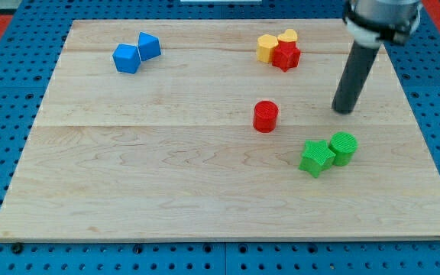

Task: Push the red circle into the red star

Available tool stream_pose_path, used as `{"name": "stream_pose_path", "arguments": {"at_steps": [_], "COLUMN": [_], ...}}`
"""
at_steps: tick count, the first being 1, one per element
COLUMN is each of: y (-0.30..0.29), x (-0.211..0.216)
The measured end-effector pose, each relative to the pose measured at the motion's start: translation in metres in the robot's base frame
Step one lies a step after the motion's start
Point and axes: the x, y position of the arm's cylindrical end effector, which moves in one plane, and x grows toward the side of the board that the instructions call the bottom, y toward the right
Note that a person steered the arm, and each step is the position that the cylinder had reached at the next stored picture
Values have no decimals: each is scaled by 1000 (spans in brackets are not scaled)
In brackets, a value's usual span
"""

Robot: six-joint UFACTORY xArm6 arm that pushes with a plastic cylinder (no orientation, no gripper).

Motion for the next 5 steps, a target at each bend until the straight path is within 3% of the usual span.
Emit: {"name": "stream_pose_path", "arguments": {"at_steps": [1,3,4,5], "y": [-76,-135,-172,-115], "x": [6,16,-4,-63]}}
